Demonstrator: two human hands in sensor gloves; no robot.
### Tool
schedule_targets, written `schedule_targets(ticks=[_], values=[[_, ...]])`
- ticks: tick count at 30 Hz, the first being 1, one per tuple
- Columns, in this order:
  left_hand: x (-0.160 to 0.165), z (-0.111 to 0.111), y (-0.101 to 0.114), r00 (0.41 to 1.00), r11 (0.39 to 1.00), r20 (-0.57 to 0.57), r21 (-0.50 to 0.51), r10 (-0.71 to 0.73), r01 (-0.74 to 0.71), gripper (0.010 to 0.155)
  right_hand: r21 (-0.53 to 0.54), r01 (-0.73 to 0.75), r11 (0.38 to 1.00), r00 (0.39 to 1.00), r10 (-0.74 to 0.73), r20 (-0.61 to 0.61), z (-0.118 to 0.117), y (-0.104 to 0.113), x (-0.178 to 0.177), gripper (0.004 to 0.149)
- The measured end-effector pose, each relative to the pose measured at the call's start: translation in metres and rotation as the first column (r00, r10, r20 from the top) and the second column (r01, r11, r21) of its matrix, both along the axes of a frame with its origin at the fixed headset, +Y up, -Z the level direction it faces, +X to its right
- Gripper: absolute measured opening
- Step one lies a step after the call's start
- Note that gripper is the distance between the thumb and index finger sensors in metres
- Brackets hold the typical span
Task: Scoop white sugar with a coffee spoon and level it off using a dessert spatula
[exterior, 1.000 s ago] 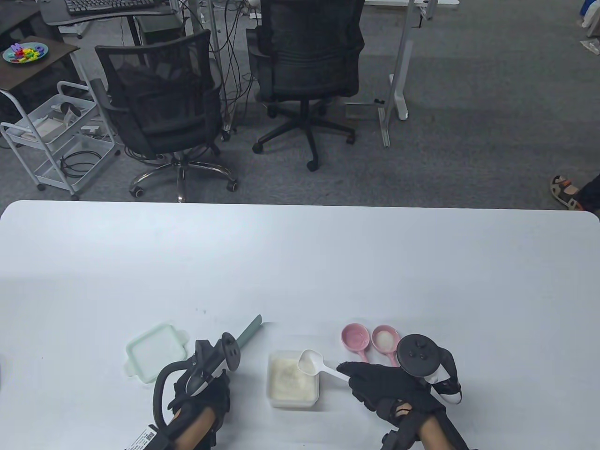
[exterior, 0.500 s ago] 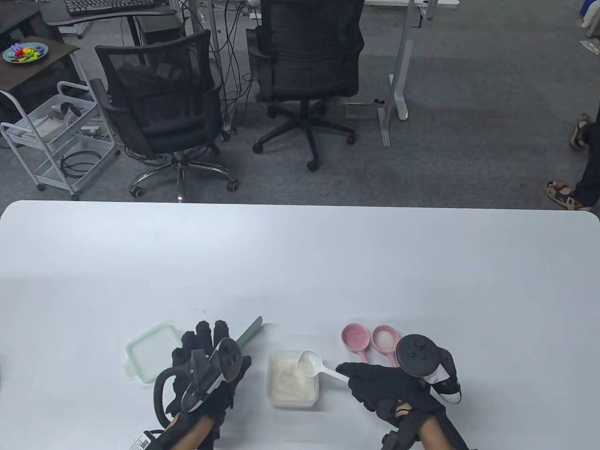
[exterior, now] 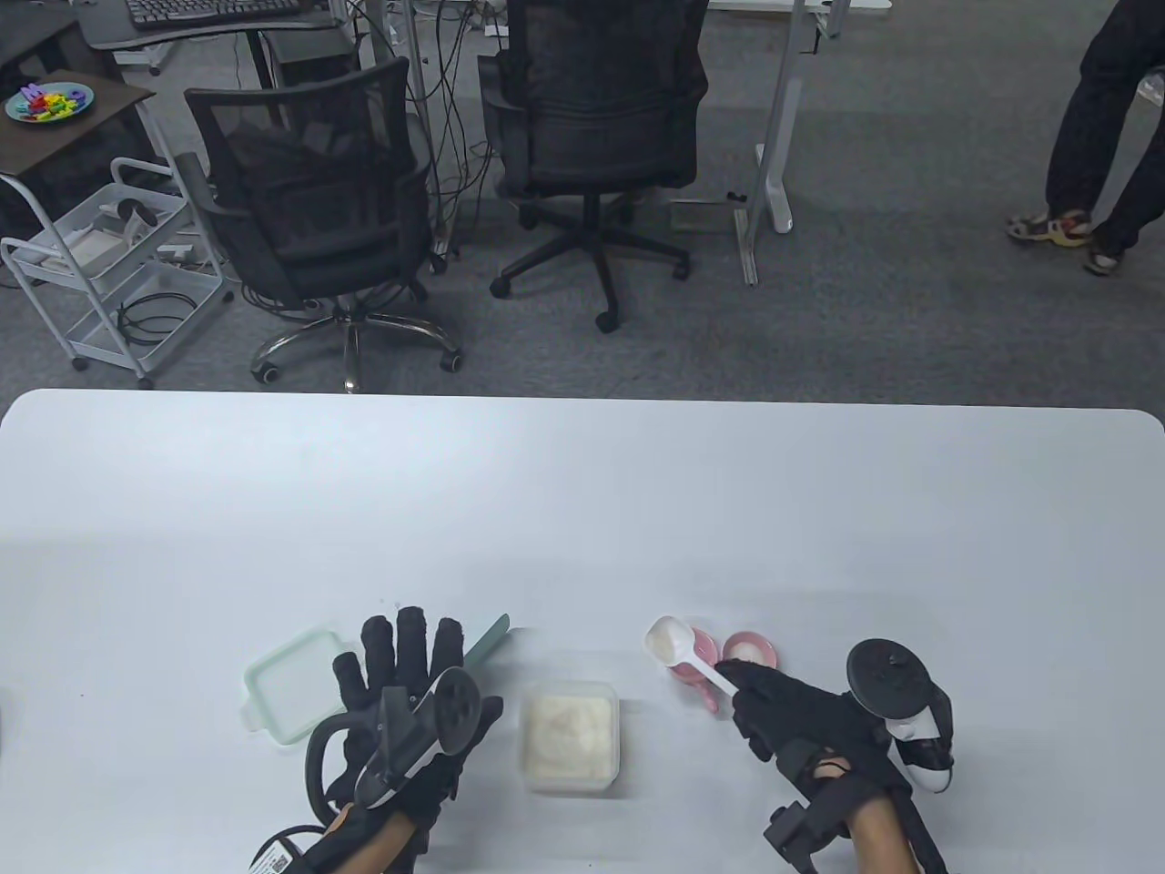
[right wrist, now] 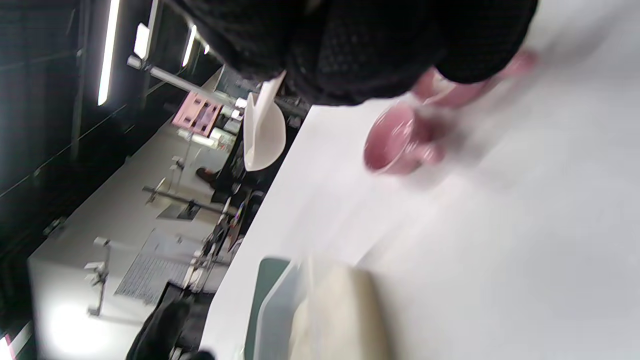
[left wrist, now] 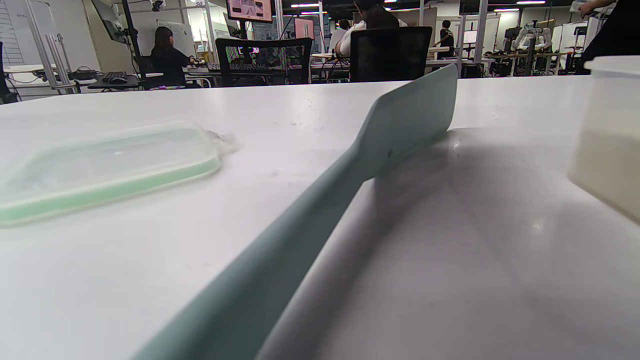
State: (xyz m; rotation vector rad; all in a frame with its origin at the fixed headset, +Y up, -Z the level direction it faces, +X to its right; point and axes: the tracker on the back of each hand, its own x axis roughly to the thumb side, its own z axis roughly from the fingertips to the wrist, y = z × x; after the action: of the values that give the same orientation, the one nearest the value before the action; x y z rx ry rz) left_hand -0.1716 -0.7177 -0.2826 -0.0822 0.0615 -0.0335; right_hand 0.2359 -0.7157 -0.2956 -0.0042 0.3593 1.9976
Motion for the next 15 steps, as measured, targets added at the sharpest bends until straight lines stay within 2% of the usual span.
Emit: schedule_targets(ticks=[4,7,9,15], values=[[0.000,0.000,-0.001,1.000,1.000,-0.002,-0.027,-0.004,0.004,0.093,-0.049,-0.007,0.999,0.994,0.012,0.111,0.000,-0.003,0.026,0.050],[-0.001,-0.001,-0.002,1.000,0.999,-0.006,-0.045,-0.008,0.008,0.092,-0.114,-0.077,0.991,0.981,0.096,0.168,0.001,-0.007,0.039,0.050],[-0.001,-0.001,-0.002,1.000,0.998,-0.007,-0.058,-0.008,0.008,0.092,-0.148,-0.139,0.979,0.968,0.165,0.187,0.001,-0.008,0.043,0.050],[-0.001,-0.001,-0.002,1.000,0.997,-0.011,-0.074,-0.005,0.004,0.090,-0.191,-0.205,0.960,0.944,0.245,0.220,0.001,-0.010,0.045,0.049]])
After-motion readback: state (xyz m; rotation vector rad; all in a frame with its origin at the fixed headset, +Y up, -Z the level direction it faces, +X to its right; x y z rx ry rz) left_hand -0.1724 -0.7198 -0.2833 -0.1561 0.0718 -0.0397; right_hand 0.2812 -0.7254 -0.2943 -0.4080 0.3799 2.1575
